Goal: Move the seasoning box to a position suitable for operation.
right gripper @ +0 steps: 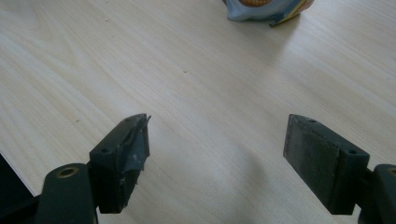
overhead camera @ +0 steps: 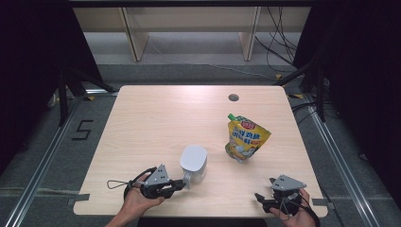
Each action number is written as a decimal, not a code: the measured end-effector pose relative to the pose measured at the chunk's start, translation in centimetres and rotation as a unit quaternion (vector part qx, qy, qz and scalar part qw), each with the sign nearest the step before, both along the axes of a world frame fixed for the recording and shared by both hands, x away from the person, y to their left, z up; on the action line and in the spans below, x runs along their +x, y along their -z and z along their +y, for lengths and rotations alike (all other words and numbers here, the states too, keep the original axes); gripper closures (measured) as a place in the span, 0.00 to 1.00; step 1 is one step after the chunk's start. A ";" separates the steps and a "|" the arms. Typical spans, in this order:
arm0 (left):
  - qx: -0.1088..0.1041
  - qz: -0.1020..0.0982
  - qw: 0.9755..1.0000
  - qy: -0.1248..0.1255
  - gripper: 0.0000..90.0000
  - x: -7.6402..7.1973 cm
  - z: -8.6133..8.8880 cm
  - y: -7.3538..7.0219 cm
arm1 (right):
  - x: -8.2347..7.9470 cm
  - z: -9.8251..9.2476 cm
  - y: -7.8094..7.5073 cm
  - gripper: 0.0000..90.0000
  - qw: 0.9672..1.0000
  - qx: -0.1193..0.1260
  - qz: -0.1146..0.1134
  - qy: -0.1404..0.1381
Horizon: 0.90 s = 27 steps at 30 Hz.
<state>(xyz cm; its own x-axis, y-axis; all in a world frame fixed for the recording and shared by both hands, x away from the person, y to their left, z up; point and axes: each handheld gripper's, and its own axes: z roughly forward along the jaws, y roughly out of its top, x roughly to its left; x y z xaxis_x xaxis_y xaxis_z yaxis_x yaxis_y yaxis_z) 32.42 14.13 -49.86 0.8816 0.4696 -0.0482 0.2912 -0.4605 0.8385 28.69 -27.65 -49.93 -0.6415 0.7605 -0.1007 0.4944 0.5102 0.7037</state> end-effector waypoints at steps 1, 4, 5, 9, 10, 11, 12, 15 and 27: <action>0.000 0.007 1.000 -0.004 0.93 0.1 0.1 0.0 | 0.0 0.0 0.0 0.26 1.000 0.000 -0.001 0.001; -0.004 0.005 1.000 -0.014 0.94 0.3 0.4 0.0 | 0.0 0.1 0.0 0.26 1.000 0.002 0.003 0.002; -0.005 0.005 1.000 -0.021 0.94 0.3 0.5 0.0 | 0.0 0.1 0.0 0.26 1.000 0.002 0.003 0.002; -0.009 0.003 1.000 -0.030 0.94 0.7 0.6 0.1 | 0.0 0.1 0.0 0.26 1.000 0.002 0.002 -0.002; -0.005 0.005 0.999 -0.039 0.94 1.0 0.8 0.1 | 0.0 0.1 0.0 0.26 1.000 0.001 0.003 -0.003; -0.008 0.007 0.999 -0.041 0.94 1.1 0.9 0.1 | 0.0 0.1 0.0 0.26 1.000 0.001 0.003 -0.003; -0.013 0.005 0.999 -0.045 0.93 1.2 0.9 0.2 | 0.1 0.1 0.0 0.26 1.000 -0.002 -0.002 -0.007; -0.016 0.016 0.998 -0.057 0.88 1.0 0.9 0.2 | 0.0 0.1 0.0 0.26 1.000 0.001 0.002 -0.003; -0.024 0.021 0.998 -0.061 0.56 0.2 0.1 -0.3 | 0.0 0.2 0.1 0.26 1.000 -0.006 0.003 -0.013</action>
<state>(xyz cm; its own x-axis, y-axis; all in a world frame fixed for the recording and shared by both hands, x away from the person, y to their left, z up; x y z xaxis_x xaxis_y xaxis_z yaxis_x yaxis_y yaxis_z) 32.58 14.21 -49.60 0.8151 0.5690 -0.1086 0.3777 -0.3799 0.8444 28.72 -27.43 -50.04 -0.6618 0.7420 -0.1068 0.4842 0.5319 0.6947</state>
